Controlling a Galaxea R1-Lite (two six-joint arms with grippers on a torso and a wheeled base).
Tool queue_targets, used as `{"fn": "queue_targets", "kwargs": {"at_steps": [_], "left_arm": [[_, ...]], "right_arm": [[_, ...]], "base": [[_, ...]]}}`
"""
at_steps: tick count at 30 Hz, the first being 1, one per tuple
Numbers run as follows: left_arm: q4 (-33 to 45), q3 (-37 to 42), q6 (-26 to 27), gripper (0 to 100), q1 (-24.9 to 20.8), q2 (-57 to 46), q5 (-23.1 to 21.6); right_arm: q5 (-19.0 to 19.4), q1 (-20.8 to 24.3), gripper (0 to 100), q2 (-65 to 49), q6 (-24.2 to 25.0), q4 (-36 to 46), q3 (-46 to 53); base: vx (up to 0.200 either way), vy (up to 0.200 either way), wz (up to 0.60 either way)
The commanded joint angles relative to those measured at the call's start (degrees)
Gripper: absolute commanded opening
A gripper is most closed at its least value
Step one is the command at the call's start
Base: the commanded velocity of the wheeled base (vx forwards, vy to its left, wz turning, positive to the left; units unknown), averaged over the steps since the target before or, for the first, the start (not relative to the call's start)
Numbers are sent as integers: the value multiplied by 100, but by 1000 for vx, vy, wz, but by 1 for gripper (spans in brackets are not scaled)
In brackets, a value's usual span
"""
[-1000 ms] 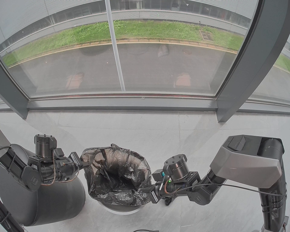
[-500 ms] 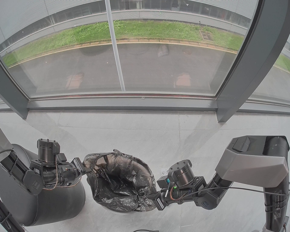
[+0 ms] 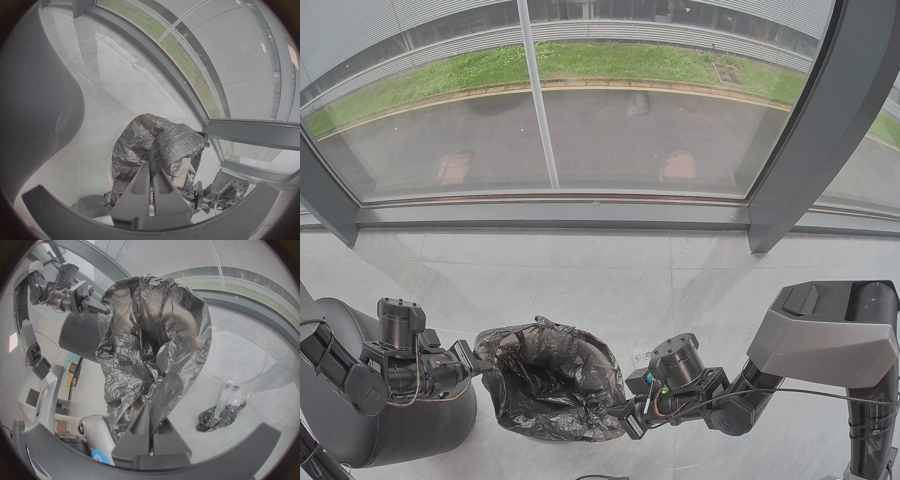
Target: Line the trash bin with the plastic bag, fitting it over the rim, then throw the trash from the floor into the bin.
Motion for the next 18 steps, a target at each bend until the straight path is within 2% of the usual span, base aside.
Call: {"fn": "queue_targets", "kwargs": {"at_steps": [1, 5, 6, 14, 18], "left_arm": [[-2, 74, 6, 0, -6, -35, -1], [-2, 82, 15, 0, 3, 9, -1], [-2, 82, 15, 0, 3, 9, -1], [-2, 118, 15, 0, 3, -27, 8], [-2, 135, 15, 0, 3, -44, 8]], "right_arm": [[1, 2, 0, -7, -50, -2, 58], [1, -7, 0, 20, -94, -2, 49], [1, 2, 100, 20, -85, -2, 58], [-8, -7, 100, 11, -68, -28, 49], [-438, 2, 100, -94, -68, -81, 58]], "base": [[0, 0, 0], [0, 0, 0], [0, 0, 0], [0, 0, 0], [0, 0, 0]]}}
